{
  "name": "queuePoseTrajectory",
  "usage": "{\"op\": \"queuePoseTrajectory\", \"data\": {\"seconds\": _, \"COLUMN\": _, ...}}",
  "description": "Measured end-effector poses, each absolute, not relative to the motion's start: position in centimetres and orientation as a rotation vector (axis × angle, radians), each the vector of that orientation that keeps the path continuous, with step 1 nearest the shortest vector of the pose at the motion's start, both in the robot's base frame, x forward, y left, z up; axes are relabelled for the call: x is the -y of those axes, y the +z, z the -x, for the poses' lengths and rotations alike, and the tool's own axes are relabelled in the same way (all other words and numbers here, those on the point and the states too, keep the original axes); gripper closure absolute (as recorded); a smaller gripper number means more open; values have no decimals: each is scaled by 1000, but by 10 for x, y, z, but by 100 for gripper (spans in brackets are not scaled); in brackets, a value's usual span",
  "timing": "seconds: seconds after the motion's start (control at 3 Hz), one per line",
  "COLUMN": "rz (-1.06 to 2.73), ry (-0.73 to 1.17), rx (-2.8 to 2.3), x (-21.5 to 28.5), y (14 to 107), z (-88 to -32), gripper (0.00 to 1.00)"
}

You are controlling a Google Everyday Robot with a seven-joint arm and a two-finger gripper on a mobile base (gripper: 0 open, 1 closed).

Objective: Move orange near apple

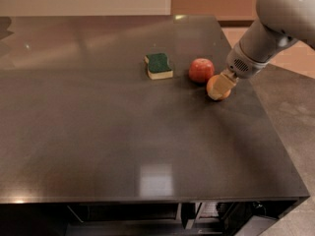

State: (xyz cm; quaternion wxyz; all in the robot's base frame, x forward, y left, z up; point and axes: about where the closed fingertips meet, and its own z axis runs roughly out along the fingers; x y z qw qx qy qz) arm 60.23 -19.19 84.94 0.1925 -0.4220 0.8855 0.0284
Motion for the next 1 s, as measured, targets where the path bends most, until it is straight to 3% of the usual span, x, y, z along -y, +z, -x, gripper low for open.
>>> {"op": "queuePoseTrajectory", "data": {"seconds": 0.33, "rz": 1188, "ry": 81, "rx": -2486, "x": 191, "y": 848, "z": -602, "gripper": 12}}
{"op": "queuePoseTrajectory", "data": {"seconds": 0.67, "rz": 1191, "ry": 83, "rx": -2487, "x": 190, "y": 847, "z": -602, "gripper": 0}}
{"op": "queuePoseTrajectory", "data": {"seconds": 1.0, "rz": 1191, "ry": 83, "rx": -2487, "x": 190, "y": 847, "z": -602, "gripper": 0}}
